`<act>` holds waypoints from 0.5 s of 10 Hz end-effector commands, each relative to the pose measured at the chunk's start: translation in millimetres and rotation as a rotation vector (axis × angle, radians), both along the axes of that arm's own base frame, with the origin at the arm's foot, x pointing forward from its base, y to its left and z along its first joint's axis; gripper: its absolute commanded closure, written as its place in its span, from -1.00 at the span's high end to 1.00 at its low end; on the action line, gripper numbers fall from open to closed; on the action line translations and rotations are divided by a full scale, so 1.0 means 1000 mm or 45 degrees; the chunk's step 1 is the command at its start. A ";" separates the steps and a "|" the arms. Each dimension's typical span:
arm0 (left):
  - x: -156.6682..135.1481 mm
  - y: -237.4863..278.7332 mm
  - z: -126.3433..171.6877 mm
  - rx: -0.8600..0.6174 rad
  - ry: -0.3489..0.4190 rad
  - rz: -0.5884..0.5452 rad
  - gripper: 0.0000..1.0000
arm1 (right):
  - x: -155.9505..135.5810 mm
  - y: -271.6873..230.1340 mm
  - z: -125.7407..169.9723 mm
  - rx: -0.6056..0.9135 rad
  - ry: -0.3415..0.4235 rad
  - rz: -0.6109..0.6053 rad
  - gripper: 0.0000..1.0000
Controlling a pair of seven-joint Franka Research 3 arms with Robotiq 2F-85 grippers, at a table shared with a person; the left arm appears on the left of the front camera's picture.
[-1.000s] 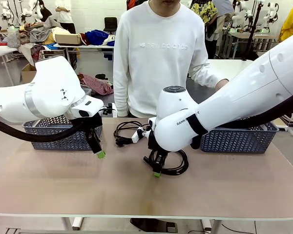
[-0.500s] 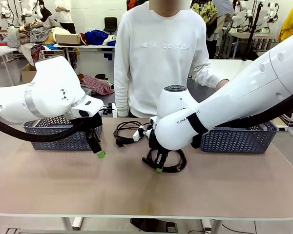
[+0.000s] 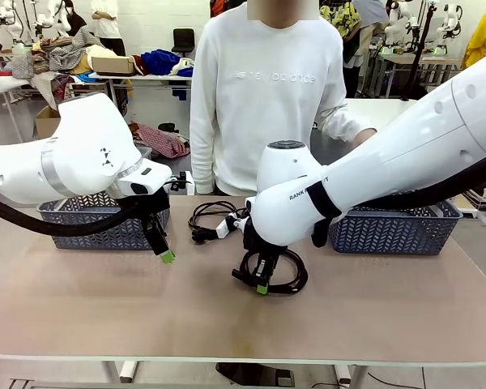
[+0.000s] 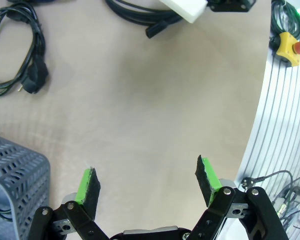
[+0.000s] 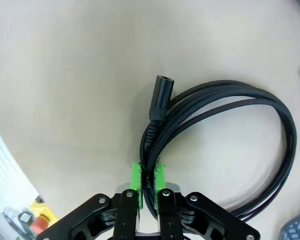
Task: Organize the cables according to human instructions.
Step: Pick up a bundle of cables and place it in the basket indicated by the human.
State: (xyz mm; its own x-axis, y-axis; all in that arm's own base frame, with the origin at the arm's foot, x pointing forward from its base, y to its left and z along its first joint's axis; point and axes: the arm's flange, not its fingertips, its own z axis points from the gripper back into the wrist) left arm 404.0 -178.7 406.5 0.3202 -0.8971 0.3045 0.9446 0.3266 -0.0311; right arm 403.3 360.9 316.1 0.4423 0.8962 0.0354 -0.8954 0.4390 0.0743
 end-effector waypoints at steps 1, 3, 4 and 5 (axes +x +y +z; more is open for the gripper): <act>0.000 0.001 0.000 -0.003 0.002 0.009 1.00 | -0.007 -0.003 0.033 -0.032 -0.025 0.027 -1.00; 0.000 0.001 0.000 -0.003 0.002 0.009 1.00 | -0.010 -0.011 0.055 -0.007 -0.055 0.127 -1.00; 0.000 0.001 0.000 -0.003 0.002 0.009 1.00 | -0.010 -0.017 0.069 -0.008 -0.076 0.166 -1.00; 0.000 0.001 0.000 -0.003 0.002 0.009 1.00 | -0.008 -0.026 0.085 -0.009 -0.084 0.219 -1.00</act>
State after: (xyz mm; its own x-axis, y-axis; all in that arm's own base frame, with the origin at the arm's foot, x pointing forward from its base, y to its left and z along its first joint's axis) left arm 404.0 -178.7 406.5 0.3202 -0.8971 0.3045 0.9446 0.3267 -0.0310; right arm 392.9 351.4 387.8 0.3312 0.9423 0.0485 -0.9435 0.3313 0.0057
